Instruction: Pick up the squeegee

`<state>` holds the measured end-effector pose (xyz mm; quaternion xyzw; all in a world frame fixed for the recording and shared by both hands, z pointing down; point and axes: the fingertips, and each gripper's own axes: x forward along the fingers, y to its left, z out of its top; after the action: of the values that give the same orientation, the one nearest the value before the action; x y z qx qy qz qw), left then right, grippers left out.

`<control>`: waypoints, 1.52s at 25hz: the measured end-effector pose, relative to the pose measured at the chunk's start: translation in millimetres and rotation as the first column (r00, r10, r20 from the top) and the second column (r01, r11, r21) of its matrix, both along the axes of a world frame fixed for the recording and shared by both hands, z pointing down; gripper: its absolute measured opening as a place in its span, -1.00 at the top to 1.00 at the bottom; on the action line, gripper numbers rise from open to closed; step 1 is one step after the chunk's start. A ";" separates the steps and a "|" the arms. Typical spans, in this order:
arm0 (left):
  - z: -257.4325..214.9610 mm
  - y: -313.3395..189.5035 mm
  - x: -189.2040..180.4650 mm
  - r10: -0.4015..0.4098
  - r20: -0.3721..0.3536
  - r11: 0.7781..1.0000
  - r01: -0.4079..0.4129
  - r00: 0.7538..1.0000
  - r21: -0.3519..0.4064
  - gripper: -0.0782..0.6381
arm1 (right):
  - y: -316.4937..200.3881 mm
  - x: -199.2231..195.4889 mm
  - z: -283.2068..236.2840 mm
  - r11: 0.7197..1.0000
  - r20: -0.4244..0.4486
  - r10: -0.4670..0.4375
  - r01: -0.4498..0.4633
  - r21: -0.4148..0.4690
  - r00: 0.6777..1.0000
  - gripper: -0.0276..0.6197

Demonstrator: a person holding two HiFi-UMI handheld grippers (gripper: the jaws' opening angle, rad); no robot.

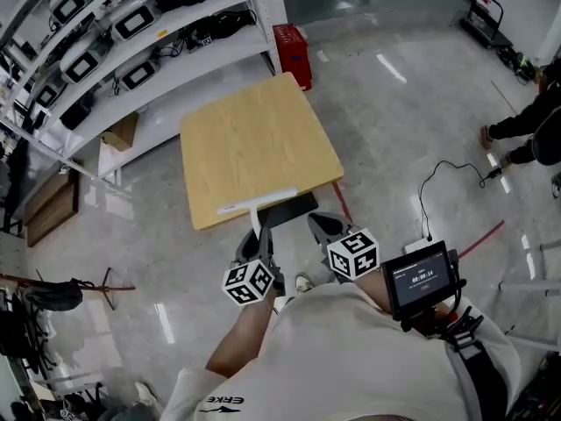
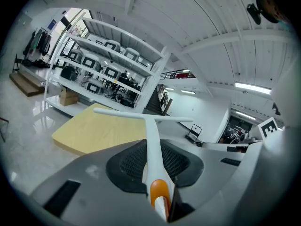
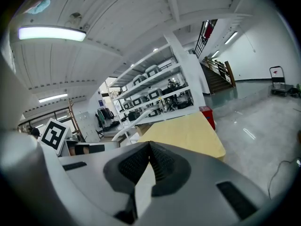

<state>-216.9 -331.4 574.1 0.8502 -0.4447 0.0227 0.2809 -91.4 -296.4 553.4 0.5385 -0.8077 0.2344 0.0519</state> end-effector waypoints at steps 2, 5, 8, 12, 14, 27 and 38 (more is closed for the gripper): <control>0.4 4.9 -3.6 -0.012 0.001 1.000 0.012 1.000 0.001 0.55 | 1.8 -3.7 0.6 1.000 0.002 -0.016 0.016 0.002 1.000 0.91; 0.1 12.9 -6.8 -0.033 0.001 0.999 0.033 0.999 0.005 0.55 | 5.6 -6.8 2.3 0.999 0.005 -0.039 0.039 0.003 0.999 0.91; -3.7 17.6 -6.6 -0.056 0.001 0.998 0.056 0.998 0.014 0.55 | 7.8 -5.1 2.7 0.998 0.009 -0.056 0.056 0.004 0.998 0.91; -7.5 20.6 -9.5 -0.076 0.002 0.997 0.076 0.997 0.017 0.55 | 10.0 -6.2 1.6 0.998 0.011 -0.068 0.068 0.003 0.998 0.91; -11.7 21.8 -6.6 -0.082 0.003 0.996 0.082 0.997 0.017 0.55 | 10.9 -3.4 -1.4 0.997 0.013 -0.074 0.074 0.001 0.997 0.91; -3.7 13.2 -11.8 -0.056 -0.001 0.998 0.056 0.998 0.011 0.55 | 7.3 -10.3 9.1 0.998 0.017 -0.055 0.055 -0.005 0.998 0.91; -7.0 -5.9 -0.2 -0.017 -0.003 1.000 0.017 1.000 -0.001 0.55 | -6.1 -0.2 0.5 1.000 0.017 -0.015 0.015 -0.003 1.000 0.91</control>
<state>-217.1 -337.3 567.1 0.8462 -0.4515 0.0194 0.2823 -91.7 -302.6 553.9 0.5302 -0.8119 0.2397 0.0475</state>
